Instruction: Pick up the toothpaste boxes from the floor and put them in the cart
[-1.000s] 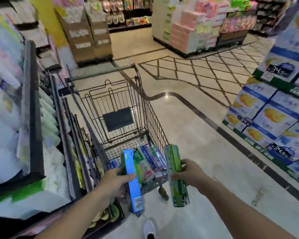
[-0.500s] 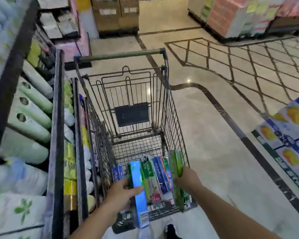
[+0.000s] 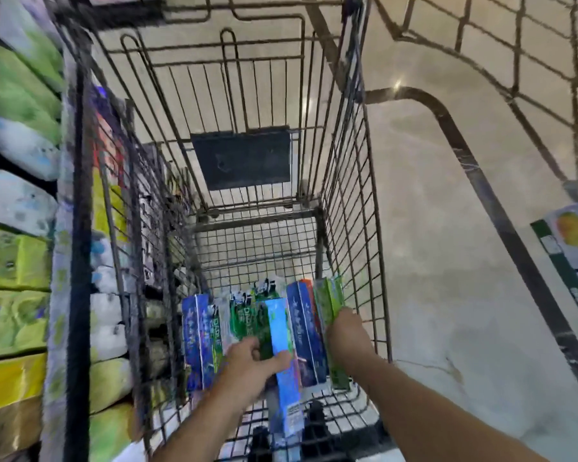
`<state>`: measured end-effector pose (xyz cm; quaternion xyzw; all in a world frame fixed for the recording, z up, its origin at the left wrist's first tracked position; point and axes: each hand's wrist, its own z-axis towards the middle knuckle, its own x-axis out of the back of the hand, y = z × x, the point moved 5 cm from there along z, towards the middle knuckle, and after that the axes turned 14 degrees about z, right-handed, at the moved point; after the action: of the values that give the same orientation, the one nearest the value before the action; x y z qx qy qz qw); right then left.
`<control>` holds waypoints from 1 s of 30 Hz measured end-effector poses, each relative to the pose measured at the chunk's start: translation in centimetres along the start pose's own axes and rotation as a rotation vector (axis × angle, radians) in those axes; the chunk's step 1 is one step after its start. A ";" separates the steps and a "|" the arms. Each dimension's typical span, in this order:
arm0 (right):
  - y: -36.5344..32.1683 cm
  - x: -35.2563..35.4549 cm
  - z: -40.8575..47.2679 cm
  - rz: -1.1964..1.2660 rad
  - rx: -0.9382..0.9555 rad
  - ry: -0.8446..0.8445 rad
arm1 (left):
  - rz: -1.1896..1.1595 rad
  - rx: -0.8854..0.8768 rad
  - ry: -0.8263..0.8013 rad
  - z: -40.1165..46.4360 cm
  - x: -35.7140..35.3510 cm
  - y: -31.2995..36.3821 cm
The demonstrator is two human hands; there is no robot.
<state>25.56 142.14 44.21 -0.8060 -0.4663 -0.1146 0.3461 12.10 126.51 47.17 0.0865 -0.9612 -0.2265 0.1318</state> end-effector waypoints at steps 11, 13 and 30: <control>0.6 -0.3 0.5 -0.214 0.068 -0.092 | 0.368 -0.145 0.169 3.4 -3.8 5.6; 0.8 0.0 0.5 -0.164 0.049 -0.060 | 0.440 -0.138 0.204 3.6 -4.4 6.5; -5.2 4.6 -1.8 0.303 0.271 -0.059 | 0.950 -0.219 0.283 5.4 -9.1 9.4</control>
<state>24.00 145.70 50.19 -0.8158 -0.3610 0.0262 0.4510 18.18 139.07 44.85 -0.3449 -0.8376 -0.2272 0.3577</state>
